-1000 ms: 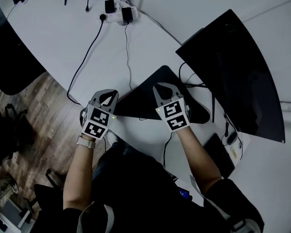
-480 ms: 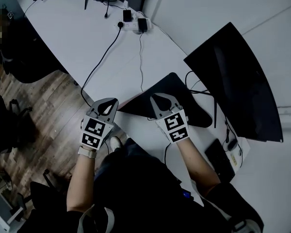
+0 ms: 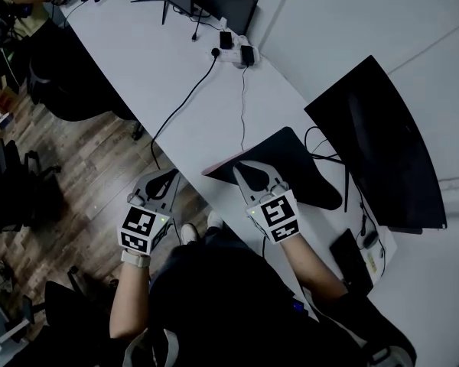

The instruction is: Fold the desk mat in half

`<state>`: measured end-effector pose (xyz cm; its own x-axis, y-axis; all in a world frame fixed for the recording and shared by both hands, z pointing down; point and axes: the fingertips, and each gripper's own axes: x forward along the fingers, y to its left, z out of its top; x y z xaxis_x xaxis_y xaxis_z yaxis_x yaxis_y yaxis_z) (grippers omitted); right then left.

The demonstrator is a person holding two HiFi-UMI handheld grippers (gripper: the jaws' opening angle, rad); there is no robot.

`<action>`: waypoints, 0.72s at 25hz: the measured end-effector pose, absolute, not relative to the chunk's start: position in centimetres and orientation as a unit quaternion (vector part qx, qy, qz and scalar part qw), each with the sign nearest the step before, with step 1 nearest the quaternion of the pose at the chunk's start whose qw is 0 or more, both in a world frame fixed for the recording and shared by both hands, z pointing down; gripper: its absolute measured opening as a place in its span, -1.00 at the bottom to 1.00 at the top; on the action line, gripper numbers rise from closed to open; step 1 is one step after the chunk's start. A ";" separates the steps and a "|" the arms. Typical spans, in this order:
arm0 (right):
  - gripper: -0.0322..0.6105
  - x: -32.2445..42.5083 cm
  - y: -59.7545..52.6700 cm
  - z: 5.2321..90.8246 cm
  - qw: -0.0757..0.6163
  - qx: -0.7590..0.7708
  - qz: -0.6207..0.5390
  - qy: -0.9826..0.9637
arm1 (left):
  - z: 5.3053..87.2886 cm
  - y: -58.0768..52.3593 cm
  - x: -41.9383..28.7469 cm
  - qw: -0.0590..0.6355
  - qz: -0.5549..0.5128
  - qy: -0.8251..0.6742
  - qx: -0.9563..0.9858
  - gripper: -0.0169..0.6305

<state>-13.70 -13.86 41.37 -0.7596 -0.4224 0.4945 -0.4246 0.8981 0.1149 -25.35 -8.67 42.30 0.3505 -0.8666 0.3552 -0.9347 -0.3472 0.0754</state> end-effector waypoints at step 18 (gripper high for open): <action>-0.80 -23.2 -5.5 34.5 0.168 0.120 -0.044 -0.978 | 35.9 2.0 -35.4 0.100 0.039 -0.665 0.739 -0.92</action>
<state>-23.17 -5.50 34.50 -0.9151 -0.2487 0.3173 -0.2190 0.9675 0.1267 -35.38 2.00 35.95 0.1135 -0.9749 0.1914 -0.9907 -0.0965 0.0959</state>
